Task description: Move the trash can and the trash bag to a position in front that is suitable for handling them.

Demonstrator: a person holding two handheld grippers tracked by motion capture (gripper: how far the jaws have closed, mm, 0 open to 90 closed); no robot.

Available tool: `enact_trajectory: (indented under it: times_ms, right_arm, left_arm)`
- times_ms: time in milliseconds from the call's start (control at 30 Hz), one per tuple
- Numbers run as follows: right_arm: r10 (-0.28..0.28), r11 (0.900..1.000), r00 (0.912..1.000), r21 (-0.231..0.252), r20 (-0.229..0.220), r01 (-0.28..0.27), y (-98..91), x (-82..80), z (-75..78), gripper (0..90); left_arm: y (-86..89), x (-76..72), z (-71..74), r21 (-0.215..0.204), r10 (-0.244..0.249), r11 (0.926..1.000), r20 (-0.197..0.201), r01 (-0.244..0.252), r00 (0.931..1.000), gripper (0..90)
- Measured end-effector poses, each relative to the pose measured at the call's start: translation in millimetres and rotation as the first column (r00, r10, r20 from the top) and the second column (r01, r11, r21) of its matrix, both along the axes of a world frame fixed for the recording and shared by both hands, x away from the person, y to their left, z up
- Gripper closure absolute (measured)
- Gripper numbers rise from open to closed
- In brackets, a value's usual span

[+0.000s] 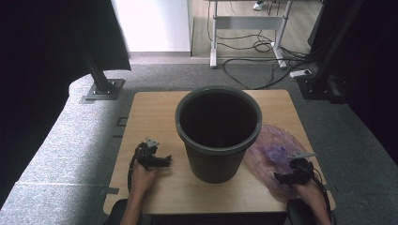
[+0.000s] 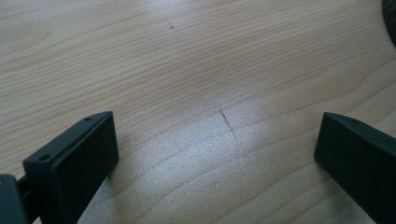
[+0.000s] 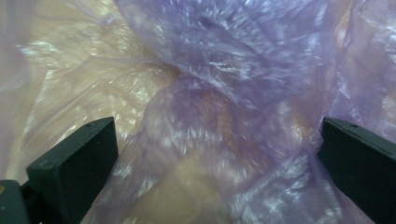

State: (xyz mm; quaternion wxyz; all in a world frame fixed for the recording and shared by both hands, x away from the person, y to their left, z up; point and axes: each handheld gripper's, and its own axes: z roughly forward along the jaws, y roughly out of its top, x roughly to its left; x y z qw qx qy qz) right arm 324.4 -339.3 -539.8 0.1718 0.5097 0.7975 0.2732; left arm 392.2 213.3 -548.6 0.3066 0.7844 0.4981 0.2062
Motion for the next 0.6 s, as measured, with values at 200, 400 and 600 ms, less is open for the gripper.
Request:
enact_trajectory:
  times_ms: [200,400,600]
  right_arm:
    - [-0.015,0.9988,0.9984,0.047,0.055,0.012,-5.3,-22.4,29.4,0.0]
    - [0.02,0.998,0.991,0.058,0.133,-0.027,10.1,-5.3,63.8,0.0]
    - [0.043,0.9985,0.9924,0.029,0.115,-0.046,34.6,44.1,51.2,0.0]
  left_arm:
    - [0.1,-1.3,-0.1,-0.002,0.0,1.0,0.001,0.0,1.0,0.0]
    - [0.4,-1.4,0.0,-0.002,0.002,1.0,0.001,-0.002,1.0,0.0]
    - [1.1,-1.4,-0.1,-0.007,-0.024,0.9997,0.001,0.024,0.9997,0.0]
